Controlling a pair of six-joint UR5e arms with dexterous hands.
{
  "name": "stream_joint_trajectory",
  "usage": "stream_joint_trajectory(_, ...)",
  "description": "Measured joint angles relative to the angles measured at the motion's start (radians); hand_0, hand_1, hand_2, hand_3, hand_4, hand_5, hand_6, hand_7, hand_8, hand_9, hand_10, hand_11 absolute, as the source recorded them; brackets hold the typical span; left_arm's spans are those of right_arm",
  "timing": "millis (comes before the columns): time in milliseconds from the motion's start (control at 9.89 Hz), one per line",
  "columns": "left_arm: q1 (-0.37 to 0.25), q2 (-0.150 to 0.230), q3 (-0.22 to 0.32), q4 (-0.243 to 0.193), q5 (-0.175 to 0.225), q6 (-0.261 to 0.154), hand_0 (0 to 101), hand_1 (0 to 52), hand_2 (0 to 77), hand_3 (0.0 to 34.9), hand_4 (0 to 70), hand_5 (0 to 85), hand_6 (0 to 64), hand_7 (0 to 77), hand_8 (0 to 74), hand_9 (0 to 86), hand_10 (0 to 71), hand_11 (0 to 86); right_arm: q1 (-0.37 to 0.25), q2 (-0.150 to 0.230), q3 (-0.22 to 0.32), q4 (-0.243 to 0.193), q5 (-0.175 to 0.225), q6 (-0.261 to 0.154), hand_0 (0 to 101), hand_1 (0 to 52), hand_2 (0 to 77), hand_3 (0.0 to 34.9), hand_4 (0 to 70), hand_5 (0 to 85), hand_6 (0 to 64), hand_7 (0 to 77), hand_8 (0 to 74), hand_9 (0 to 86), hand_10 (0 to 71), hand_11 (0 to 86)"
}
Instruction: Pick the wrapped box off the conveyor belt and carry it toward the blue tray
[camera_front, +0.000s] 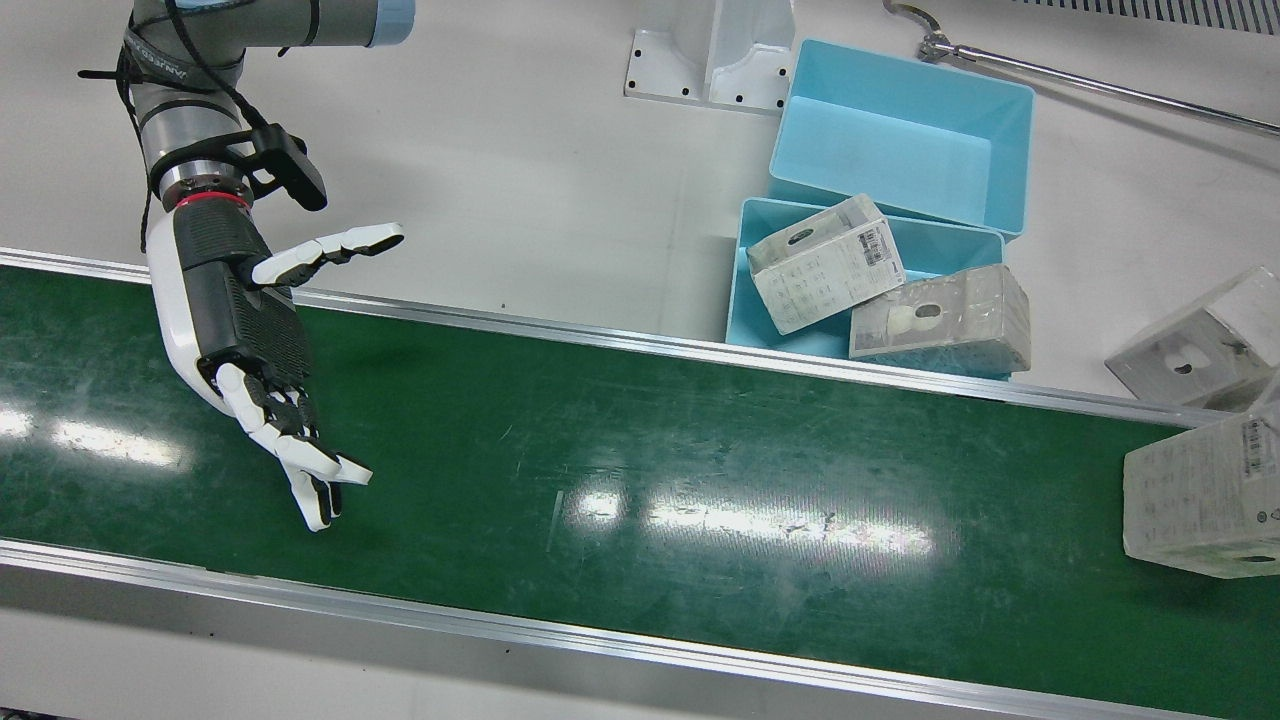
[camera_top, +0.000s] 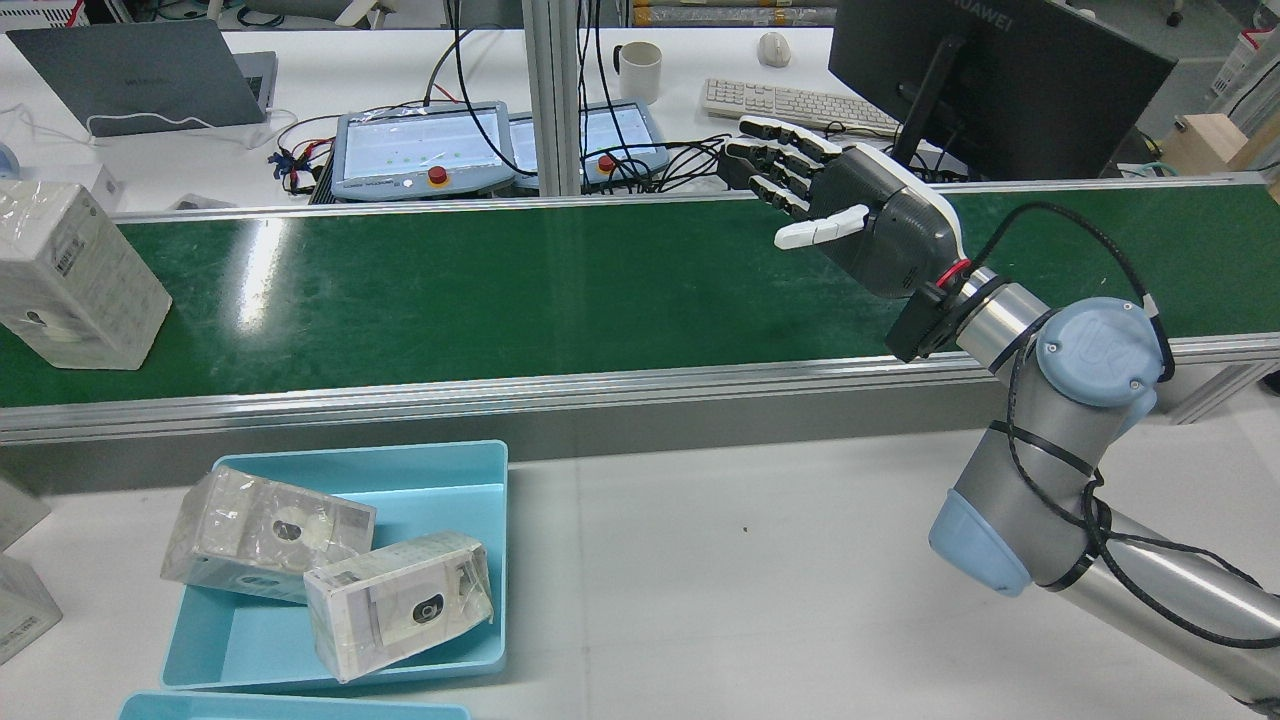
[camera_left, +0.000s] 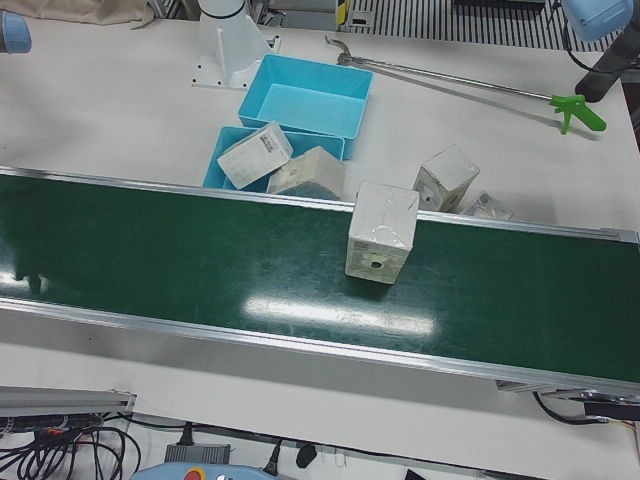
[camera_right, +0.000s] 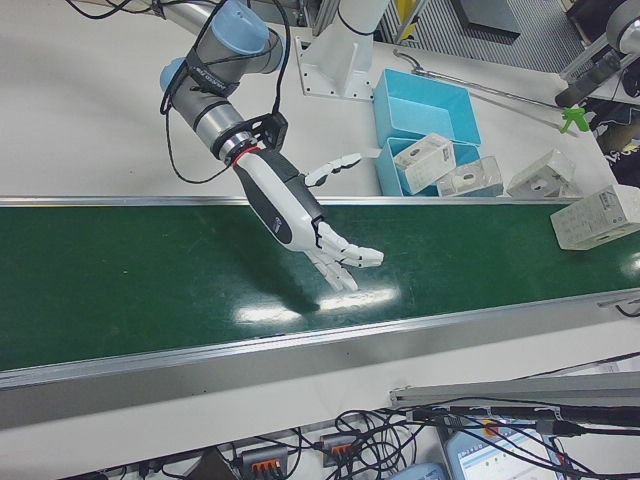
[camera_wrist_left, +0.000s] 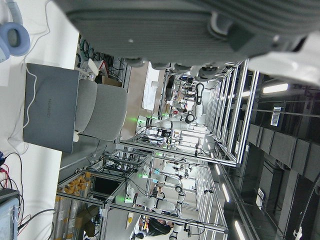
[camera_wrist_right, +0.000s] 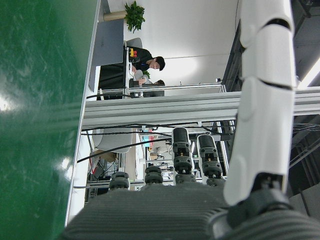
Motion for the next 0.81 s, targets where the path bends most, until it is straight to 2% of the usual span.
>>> stream_joint_trajectory(101, 0.0, 0.0, 0.0, 0.0, 0.0, 0.0, 0, 0.0, 1.1, 0.0, 0.0, 0.5, 0.0, 0.5, 0.5, 0.0, 0.5, 0.0, 0.0, 0.001, 0.001, 0.001, 0.0, 0.003, 47, 14.2, 11.4, 10.0, 8.2, 18.5, 3.8, 19.6, 2.2, 6.0, 2.2, 4.9)
stream_joint_trajectory(404, 0.0, 0.0, 0.0, 0.0, 0.0, 0.0, 0, 0.0, 0.5, 0.0, 0.0, 0.5, 0.0, 0.5, 0.5, 0.0, 0.0, 0.5, -0.001, 0.002, 0.001, 0.001, 0.0, 0.006, 47, 14.2, 12.0, 10.4, 9.8, 18.0, 6.0, 22.9, 2.2, 6.0, 2.2, 4.9)
stream_joint_trajectory(506, 0.0, 0.0, 0.0, 0.0, 0.0, 0.0, 0, 0.0, 1.1, 0.0, 0.0, 1.1, 0.0, 0.5, 0.5, 0.0, 0.0, 0.0, -0.001, 0.002, 0.001, 0.001, 0.0, 0.006, 47, 14.2, 13.1, 7.7, 10.9, 18.5, 6.5, 23.5, 0.0, 8.2, 2.2, 3.8)
stream_joint_trajectory(607, 0.0, 0.0, 0.0, 0.0, 0.0, 0.0, 0, 0.0, 1.1, 0.0, 0.0, 1.1, 0.0, 0.5, 0.5, 0.0, 0.0, 0.5, -0.001, 0.002, 0.001, 0.001, -0.001, 0.006, 47, 14.2, 13.1, 7.9, 10.9, 19.1, 6.5, 23.5, 3.3, 3.3, 2.2, 3.8)
stream_joint_trajectory(708, 0.0, 0.0, 0.0, 0.0, 0.0, 0.0, 0, 0.0, 1.1, 0.0, 0.0, 1.1, 0.0, 0.5, 0.5, 0.0, 0.0, 0.5, -0.001, 0.002, 0.0, 0.001, -0.001, 0.006, 47, 14.2, 13.1, 7.9, 10.9, 19.1, 6.5, 23.5, 3.3, 7.1, 2.2, 3.8)
stream_joint_trajectory(809, 0.0, 0.0, 0.0, 0.0, 0.0, 0.0, 0, 0.0, 0.5, 0.0, 0.0, 1.1, 0.0, 0.5, 0.5, 0.0, 0.5, 0.0, -0.001, 0.002, 0.0, 0.001, 0.0, 0.006, 47, 13.1, 13.1, 7.9, 10.9, 19.1, 6.5, 20.7, 3.3, 7.1, 2.2, 3.8)
